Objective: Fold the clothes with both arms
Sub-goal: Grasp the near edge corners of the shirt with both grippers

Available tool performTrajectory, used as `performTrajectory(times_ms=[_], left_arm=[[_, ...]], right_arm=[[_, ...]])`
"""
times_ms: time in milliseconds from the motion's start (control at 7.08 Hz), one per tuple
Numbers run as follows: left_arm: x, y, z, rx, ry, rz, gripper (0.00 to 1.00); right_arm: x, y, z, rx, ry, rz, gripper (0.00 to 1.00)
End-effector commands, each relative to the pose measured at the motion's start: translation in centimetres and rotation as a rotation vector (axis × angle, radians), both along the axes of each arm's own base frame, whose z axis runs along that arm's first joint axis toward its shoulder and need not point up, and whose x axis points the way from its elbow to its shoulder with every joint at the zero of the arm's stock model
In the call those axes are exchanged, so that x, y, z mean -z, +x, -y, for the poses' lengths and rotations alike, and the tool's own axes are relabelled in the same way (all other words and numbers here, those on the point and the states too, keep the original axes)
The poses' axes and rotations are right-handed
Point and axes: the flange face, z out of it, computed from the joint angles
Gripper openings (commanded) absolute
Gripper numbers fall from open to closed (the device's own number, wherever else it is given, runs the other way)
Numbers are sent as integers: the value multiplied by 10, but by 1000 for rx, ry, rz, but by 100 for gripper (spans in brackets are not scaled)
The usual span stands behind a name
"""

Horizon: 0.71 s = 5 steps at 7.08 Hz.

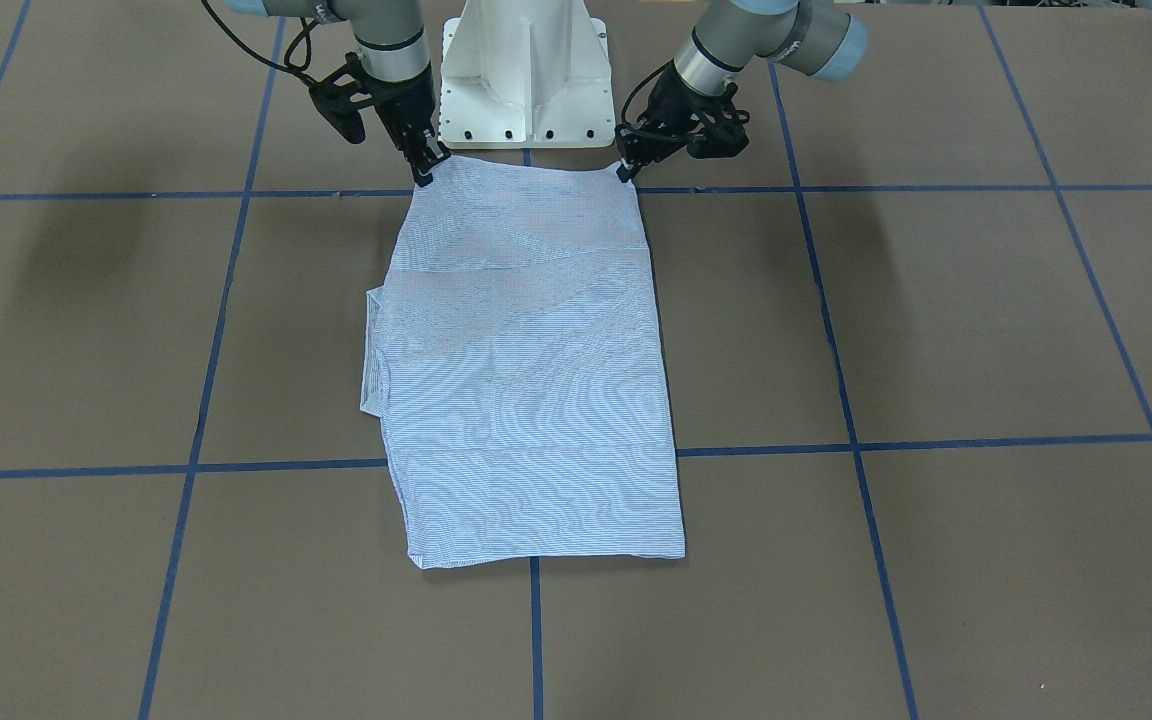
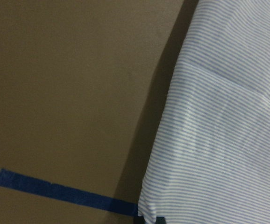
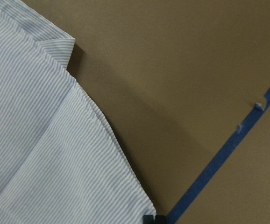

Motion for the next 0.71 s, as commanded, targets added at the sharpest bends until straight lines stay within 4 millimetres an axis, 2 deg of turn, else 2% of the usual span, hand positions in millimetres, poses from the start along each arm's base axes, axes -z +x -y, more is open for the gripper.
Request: performTrajectory(times_ms=[0,141,282,565], left_arm=[[36,-23,-2,-10,8,-78,0],[54,-31,6,9,14,-118,0],[81,-42,46,76,22,-157,0],[117,-72,136,135,36,-90,0]], right_arm=[[17,30,7,-22,6,32,0],[33,55,21,-57,6,23,0],[41,65,37,-89,7,25,0],[51,82,79,-137,42,31,0]])
